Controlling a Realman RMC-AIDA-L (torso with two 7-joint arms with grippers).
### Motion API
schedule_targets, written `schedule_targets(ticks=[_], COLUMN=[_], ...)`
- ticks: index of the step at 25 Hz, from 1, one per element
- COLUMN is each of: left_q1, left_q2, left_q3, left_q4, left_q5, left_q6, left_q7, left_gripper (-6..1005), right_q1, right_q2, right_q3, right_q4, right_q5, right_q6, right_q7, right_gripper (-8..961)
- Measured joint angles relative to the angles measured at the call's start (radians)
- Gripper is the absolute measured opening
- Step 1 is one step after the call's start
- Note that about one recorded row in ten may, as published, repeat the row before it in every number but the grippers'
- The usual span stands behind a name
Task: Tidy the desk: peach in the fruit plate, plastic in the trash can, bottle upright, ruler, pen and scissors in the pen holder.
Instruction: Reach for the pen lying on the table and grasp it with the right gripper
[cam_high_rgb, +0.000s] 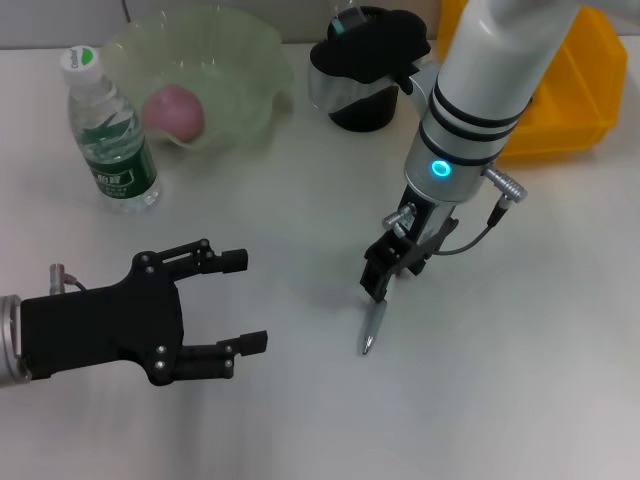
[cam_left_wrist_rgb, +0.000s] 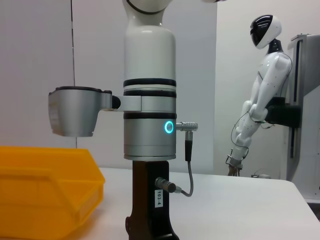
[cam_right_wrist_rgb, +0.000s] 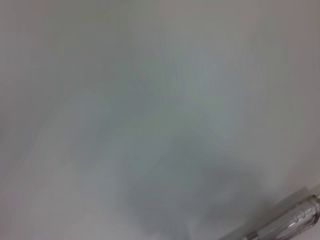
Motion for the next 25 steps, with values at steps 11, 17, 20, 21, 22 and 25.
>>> schedule_targets(ticks=[11, 17, 20, 21, 22, 25], left_q1=[-0.004, -0.006, -0.006, -0.006, -0.006, -0.005], left_q2=[-0.002, -0.002, -0.002, -0.002, -0.002, -0.002], left_q3=[0.002, 0.002, 0.002, 0.002, 0.002, 0.002], left_q4=[-0.002, -0.011, -0.011, -0.011, -0.011, -0.011], left_q5=[0.000, 0.000, 0.000, 0.000, 0.000, 0.000], left_q6=[0.003, 0.004, 0.005, 0.005, 0.007, 0.018], left_q7=[0.000, 0.013, 0.014, 0.014, 0.014, 0.014], left_gripper=[829, 829, 829, 829, 829, 829], right_q1=[-0.008, -0.008, -0.009, -0.009, -0.009, -0.004], right_q2=[0.000, 0.000, 0.000, 0.000, 0.000, 0.000], right_q3=[-0.003, -0.007, -0.034, -0.034, -0.041, -0.054], right_q4=[0.000, -0.001, -0.011, -0.011, -0.012, -0.012], right_q5=[0.000, 0.006, 0.032, 0.032, 0.040, 0.050], right_q6=[0.002, 0.002, 0.010, 0.010, 0.013, 0.019], right_q7=[0.000, -0.001, -0.003, -0.003, -0.003, -0.003], right_gripper=[610, 610, 610, 610, 610, 610])
